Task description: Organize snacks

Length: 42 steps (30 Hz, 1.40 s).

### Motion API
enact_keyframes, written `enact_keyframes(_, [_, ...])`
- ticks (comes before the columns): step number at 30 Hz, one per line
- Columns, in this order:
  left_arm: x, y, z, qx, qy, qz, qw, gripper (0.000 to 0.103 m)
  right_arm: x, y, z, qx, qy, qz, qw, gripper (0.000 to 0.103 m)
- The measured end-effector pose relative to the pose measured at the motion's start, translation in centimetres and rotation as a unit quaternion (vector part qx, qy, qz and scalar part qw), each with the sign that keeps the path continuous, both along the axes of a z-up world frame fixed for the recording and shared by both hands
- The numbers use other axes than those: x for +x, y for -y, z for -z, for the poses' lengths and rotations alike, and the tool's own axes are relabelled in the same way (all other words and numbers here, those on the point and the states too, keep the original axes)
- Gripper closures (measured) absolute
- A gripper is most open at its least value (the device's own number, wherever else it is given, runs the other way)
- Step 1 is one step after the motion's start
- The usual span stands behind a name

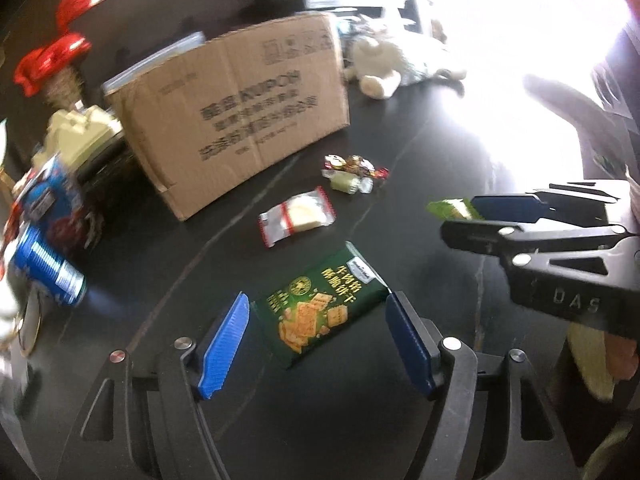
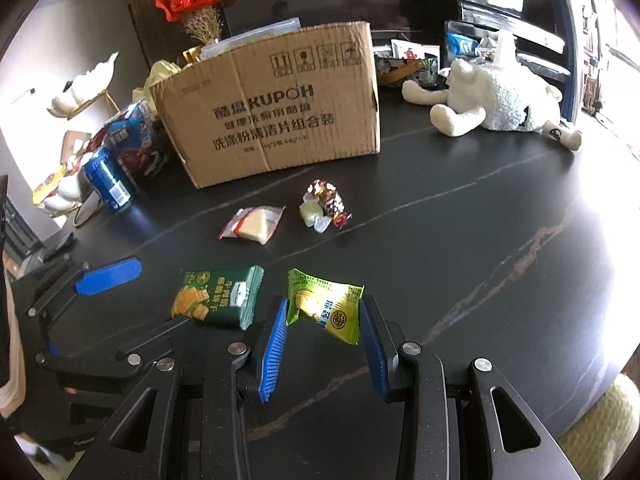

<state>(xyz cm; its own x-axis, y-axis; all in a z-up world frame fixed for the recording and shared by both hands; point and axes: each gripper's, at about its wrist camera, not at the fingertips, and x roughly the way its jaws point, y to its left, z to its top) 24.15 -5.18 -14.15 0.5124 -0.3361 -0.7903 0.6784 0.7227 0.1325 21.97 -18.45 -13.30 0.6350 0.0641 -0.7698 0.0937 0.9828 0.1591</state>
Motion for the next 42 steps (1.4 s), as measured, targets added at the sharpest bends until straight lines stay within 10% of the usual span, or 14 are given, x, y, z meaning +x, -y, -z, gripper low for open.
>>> enact_keyframes(17, [2.9,2.2,3.0,0.018,-0.038,0.058,0.9975,0.035,1.2,-0.4,2.0,0.002,-0.027,-0.001,1.0,0.066])
enact_keyframes(32, [1.8,1.4,1.7,-0.034,-0.071,-0.057,0.9952,0.101,0.6,0.7,1.5,0.003,-0.011,-0.016,1.0,0.066])
enact_keyframes(38, [0.7,0.8,1.0,-0.036,-0.056,-0.063,0.9958,0.095,0.0,0.4,1.2,0.009,-0.011,-0.025,1.0,0.066])
enact_keyframes(41, [0.8,0.7,0.4,-0.033,-0.039,-0.058,0.997,0.047,0.1,0.0,1.2,0.01,-0.012,-0.03,0.999,0.066])
enact_keyframes(42, [0.9,0.5,0.2,-0.034,-0.033,-0.052,0.9975,0.046,0.1,-0.2,1.1,0.008,-0.011,-0.031,0.999,0.066])
